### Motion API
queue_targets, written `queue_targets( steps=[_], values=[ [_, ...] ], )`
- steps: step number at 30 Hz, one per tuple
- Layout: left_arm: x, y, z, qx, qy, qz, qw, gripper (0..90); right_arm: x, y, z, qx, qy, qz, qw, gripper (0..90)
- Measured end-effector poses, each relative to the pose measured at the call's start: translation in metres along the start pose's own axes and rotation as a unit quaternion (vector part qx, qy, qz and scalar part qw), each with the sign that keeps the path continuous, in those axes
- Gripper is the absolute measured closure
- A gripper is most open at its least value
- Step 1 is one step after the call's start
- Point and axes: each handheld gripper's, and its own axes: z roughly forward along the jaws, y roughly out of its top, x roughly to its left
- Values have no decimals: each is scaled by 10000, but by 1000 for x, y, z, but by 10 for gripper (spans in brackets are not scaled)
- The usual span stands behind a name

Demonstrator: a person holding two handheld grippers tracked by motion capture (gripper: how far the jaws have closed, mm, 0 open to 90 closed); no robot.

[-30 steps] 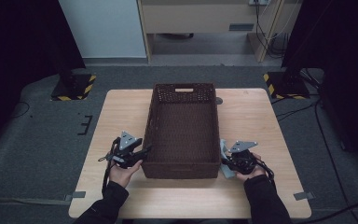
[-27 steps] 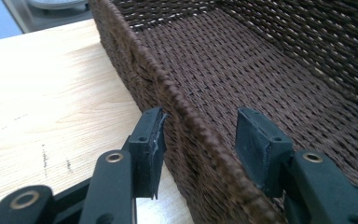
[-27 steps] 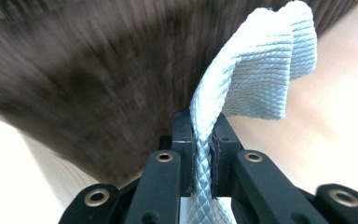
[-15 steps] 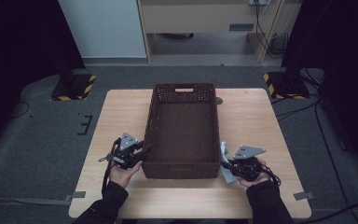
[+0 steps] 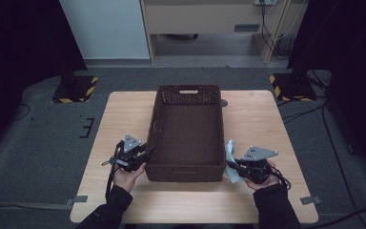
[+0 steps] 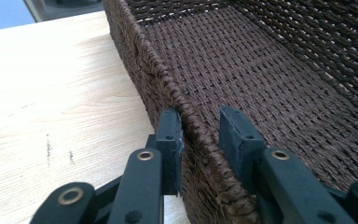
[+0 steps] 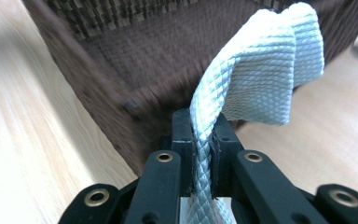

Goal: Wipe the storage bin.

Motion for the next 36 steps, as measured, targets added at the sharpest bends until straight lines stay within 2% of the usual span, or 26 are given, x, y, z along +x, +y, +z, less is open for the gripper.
queue_targets(
  steps=[1,4,10,14,15,17,21,23,24,26,31,34,36],
  values=[
    [-1,0,1,-6,20,-14,10000,692,1,2,-3,-49,15,-29,10000,837],
    [-1,2,3,15,67,-25,10000,692,2,1,1,69,13,-97,9999,838],
    [2,2,5,-12,31,-9,10000,688,-2,-18,26,710,65,-22,9975,838],
    [4,1,4,-37,-39,0,10000,676,-1,-28,38,991,62,89,9950,838],
    [4,1,4,-37,-50,2,10000,671,-1,-28,37,1013,81,92,9948,838],
    [4,0,4,-39,-62,5,10000,663,1,-25,31,870,55,69,9962,838],
    [4,0,3,-50,-97,27,9999,643,4,-9,4,185,26,46,9998,838],
    [5,-1,3,-54,-106,26,9999,626,8,-4,-6,-18,32,-16,10000,838],
    [5,-1,3,-51,-115,16,9999,617,10,-4,-7,-28,47,-66,10000,838],
    [6,-1,3,-66,-117,22,9999,600,13,-7,-5,83,38,-91,9999,838],
    [5,-1,3,-72,-116,21,9999,599,13,-23,15,670,85,-23,9977,838],
    [6,-1,3,-61,-107,29,9999,590,13,-30,22,845,80,87,9964,837],
    [6,-1,3,-62,-113,25,9999,580,14,-30,20,834,46,121,9964,835]
  ],
)
